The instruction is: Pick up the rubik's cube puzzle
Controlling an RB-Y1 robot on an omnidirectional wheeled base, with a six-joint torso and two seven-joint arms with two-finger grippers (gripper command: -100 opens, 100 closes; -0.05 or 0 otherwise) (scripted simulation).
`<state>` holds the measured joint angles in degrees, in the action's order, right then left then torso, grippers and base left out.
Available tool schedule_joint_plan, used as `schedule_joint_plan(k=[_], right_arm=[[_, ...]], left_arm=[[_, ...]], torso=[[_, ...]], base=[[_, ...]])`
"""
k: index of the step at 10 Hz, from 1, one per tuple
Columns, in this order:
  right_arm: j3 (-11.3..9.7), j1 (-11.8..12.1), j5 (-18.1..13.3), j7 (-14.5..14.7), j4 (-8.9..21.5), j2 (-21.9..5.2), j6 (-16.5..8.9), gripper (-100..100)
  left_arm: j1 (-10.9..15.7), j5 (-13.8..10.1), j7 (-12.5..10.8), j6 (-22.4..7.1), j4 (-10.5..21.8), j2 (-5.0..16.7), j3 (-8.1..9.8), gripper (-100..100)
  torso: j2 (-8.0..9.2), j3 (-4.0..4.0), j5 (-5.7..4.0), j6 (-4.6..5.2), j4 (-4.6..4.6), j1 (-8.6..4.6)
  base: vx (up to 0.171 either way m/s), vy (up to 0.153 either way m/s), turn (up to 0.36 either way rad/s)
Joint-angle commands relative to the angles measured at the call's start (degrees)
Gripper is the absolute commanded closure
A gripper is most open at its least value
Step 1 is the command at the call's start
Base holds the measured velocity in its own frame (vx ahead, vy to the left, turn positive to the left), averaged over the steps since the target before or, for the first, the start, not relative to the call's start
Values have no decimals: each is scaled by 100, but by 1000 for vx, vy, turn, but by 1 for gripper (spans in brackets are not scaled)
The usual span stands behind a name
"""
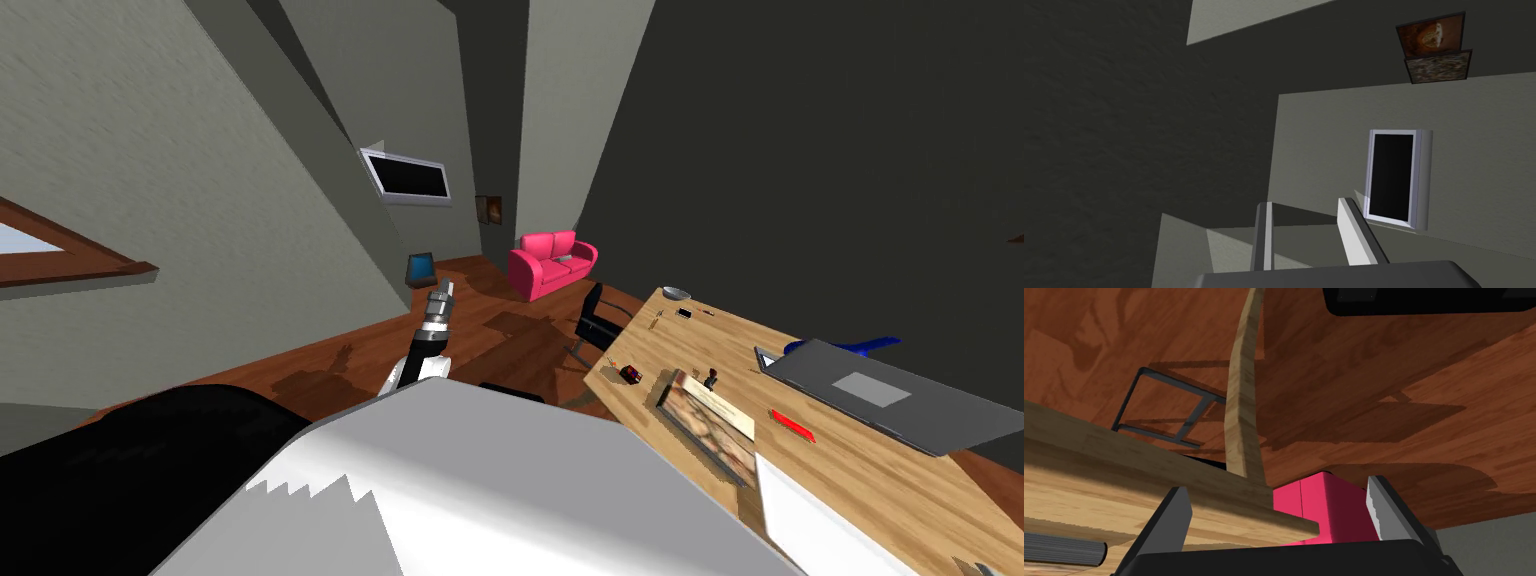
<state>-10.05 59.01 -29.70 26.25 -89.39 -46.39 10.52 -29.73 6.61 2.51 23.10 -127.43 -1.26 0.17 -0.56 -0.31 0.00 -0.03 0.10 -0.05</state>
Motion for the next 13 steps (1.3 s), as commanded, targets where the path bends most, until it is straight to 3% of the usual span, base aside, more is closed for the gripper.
schedule_joint_plan(k=[1,2,4,8,13], right_arm=[[-25,103,-190,147,286,-286,-73,-100],[-25,103,-190,147,322,-335,-73,-100],[-55,226,-408,289,635,-694,-160,-100],[-115,350,-763,475,1123,-1291,-288,-100],[-273,294,-1090,577,1428,-1734,-325,-100]], left_arm=[[0,0,0,0,0,0,0,0],[-1,0,0,0,0,0,1,0],[-1,0,0,0,0,0,0,0],[-2,0,0,0,0,1,1,0],[-2,0,0,0,0,0,1,0]], torso=[[0,0,0,0,0,0],[-17,-10,-2,2,4,-12],[-13,-8,-3,0,3,-6],[-55,-33,-4,0,13,-15],[-50,-30,-1,2,12,5]], base=[[204,-35,196],[175,-38,48],[177,-19,151],[269,-54,152],[258,-41,127]])
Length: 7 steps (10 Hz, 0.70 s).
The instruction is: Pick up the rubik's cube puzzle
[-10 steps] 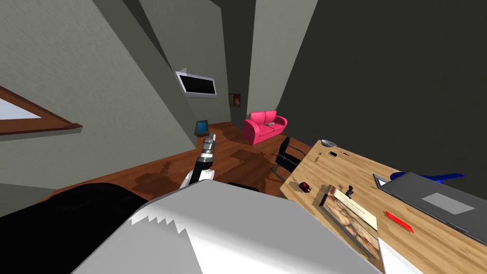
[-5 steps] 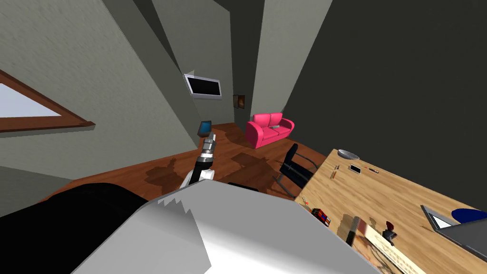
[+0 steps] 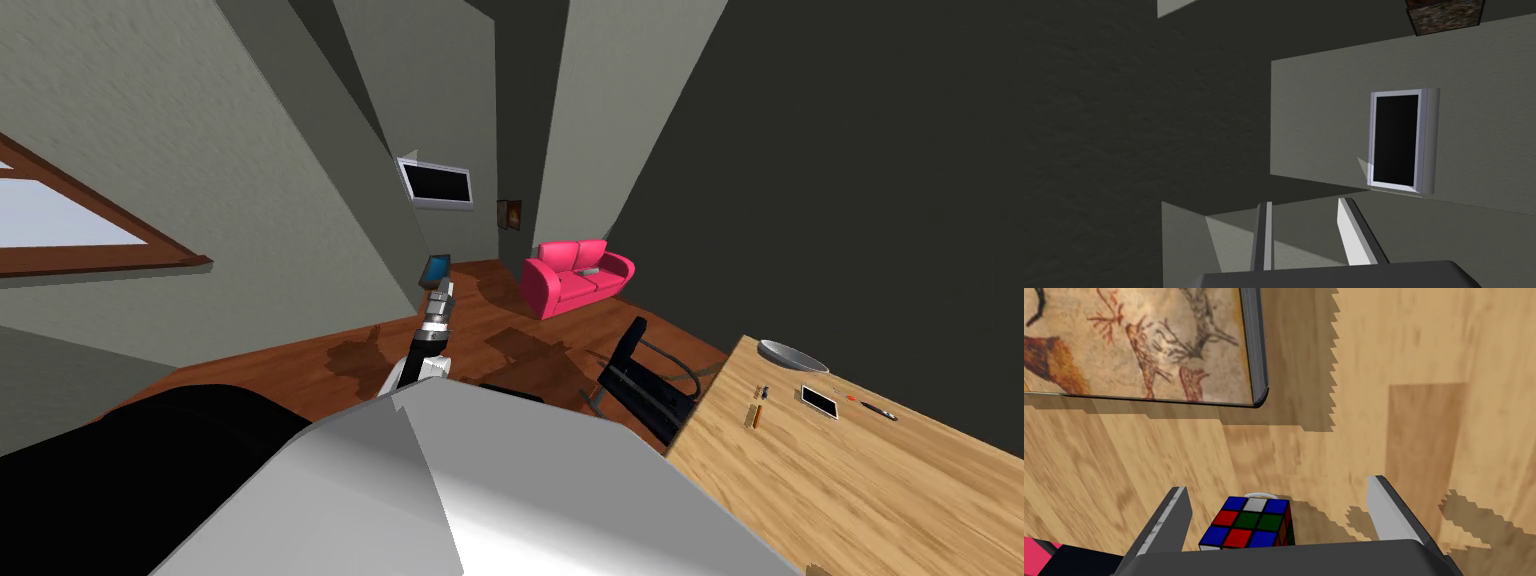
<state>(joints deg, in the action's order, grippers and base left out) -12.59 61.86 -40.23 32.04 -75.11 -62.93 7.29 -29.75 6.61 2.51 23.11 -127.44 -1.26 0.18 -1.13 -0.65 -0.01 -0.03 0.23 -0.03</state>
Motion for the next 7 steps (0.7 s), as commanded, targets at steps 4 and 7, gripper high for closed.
schedule_joint_plan(k=[4,7], right_arm=[[-97,-49,-86,4,17,-85,18,0],[-299,-385,-150,86,317,287,-59,-100]], left_arm=[[2,0,0,0,0,-1,0,0],[3,0,0,0,0,-1,0,0]], torso=[[60,32,5,8,-11,24],[119,68,0,9,-26,5]], base=[[149,-7,40],[-22,-47,84]])
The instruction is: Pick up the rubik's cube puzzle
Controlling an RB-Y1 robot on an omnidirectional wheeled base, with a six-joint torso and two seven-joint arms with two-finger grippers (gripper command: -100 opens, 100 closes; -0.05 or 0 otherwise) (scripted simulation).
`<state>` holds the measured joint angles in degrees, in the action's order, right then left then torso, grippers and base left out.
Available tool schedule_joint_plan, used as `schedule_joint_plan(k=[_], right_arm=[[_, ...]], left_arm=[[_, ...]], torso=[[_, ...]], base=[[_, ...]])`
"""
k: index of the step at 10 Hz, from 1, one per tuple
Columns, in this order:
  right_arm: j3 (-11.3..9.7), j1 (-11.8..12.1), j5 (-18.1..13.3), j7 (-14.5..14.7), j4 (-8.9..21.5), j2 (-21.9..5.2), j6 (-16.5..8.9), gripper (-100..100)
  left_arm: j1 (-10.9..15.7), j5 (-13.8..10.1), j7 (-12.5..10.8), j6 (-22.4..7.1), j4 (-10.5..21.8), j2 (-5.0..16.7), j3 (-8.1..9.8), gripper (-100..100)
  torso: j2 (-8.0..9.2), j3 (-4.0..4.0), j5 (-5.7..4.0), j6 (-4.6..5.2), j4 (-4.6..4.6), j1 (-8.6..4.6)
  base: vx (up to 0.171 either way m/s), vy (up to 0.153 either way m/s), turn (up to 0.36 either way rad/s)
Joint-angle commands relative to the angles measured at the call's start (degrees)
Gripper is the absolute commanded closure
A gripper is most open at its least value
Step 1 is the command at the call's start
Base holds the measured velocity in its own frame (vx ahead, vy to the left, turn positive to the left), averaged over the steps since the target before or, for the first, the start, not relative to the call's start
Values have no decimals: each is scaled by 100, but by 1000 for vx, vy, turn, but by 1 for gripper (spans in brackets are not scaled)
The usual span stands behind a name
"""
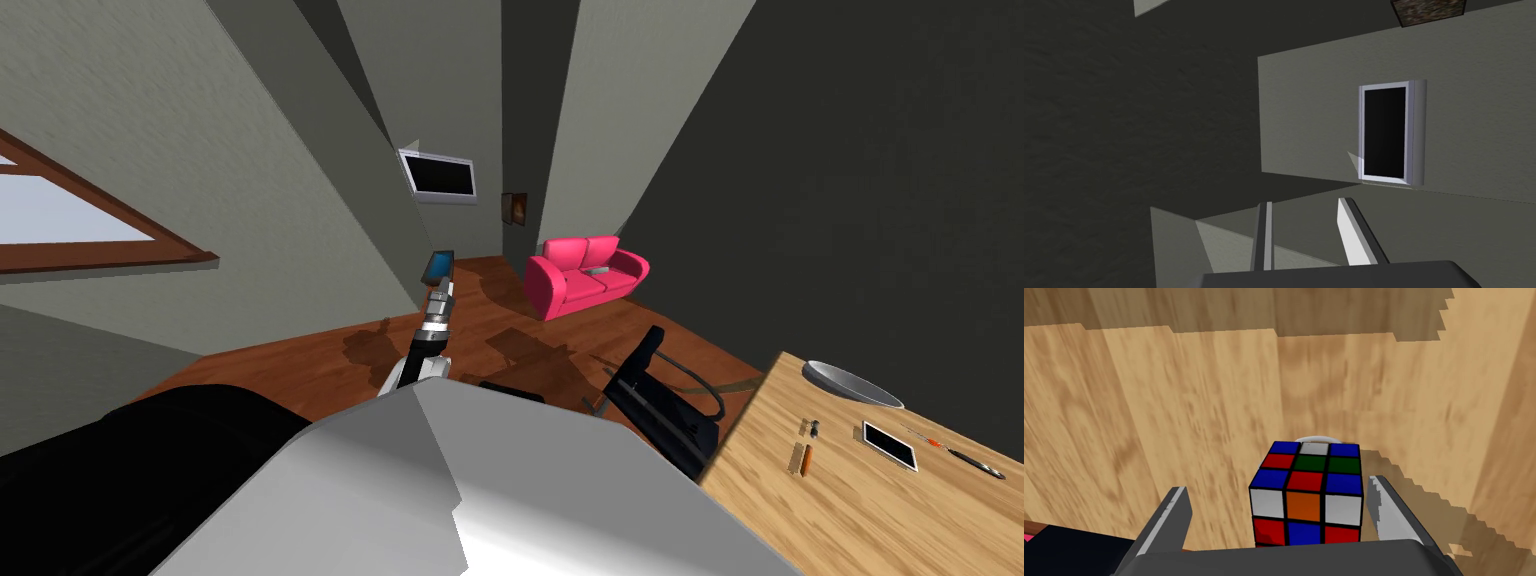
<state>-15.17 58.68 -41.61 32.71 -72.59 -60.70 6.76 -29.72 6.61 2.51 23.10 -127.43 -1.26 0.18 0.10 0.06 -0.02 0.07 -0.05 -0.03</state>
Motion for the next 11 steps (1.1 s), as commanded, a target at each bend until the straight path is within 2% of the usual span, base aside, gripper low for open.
schedule_joint_plan(k=[1,2,6,7,8,9,10,11], right_arm=[[0,0,0,0,0,0,0,-100],[-7,-12,-3,9,15,13,3,100],[-9,-10,-3,8,13,14,5,100],[-8,-10,-3,8,13,13,4,0],[86,142,28,-32,-123,-169,43,100],[137,226,44,-53,-199,-262,62,100],[116,161,20,-10,-116,-167,60,100],[123,175,22,-14,-124,-175,67,0]], left_arm=[[0,0,0,0,0,0,0,0],[0,0,0,0,0,0,0,0],[0,0,0,0,0,-1,0,0],[0,0,0,0,0,-1,0,0],[0,0,0,0,0,-1,0,0],[-1,0,0,0,0,-1,0,0],[-1,0,0,0,0,-1,-1,0],[0,0,0,0,0,-1,-1,0]], torso=[[0,0,0,0,0,0],[-4,-2,3,0,1,9],[-10,-5,9,-1,2,22],[-10,-6,9,0,2,23],[-10,-6,9,0,2,23],[-13,-8,14,6,4,38],[-18,-10,16,5,5,47],[-16,-9,13,1,3,38]], base=[[-12,-27,11],[-3,-1,-11],[0,0,0],[0,0,0],[16,41,-105],[32,56,-108],[14,23,-23],[2,5,1]])
